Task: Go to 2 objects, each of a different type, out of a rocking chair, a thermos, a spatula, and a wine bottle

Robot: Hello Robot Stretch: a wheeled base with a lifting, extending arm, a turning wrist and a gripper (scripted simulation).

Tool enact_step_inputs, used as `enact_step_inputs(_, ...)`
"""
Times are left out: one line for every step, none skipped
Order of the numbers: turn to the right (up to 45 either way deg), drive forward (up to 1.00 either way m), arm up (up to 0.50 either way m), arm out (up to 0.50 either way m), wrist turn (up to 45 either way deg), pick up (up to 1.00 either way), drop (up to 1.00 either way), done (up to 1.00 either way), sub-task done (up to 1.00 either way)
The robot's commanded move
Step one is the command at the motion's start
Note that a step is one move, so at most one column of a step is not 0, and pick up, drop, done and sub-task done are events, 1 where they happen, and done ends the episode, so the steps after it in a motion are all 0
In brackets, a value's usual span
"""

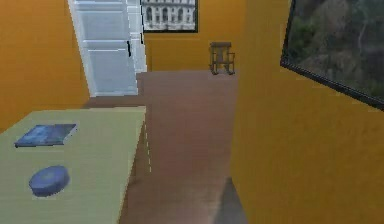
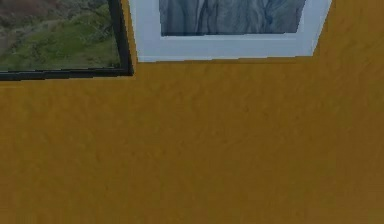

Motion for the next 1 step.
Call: enact_step_inputs(0.0,1.00,0.00,0.00,0.0,0.00,0.00,0.00,0.00)
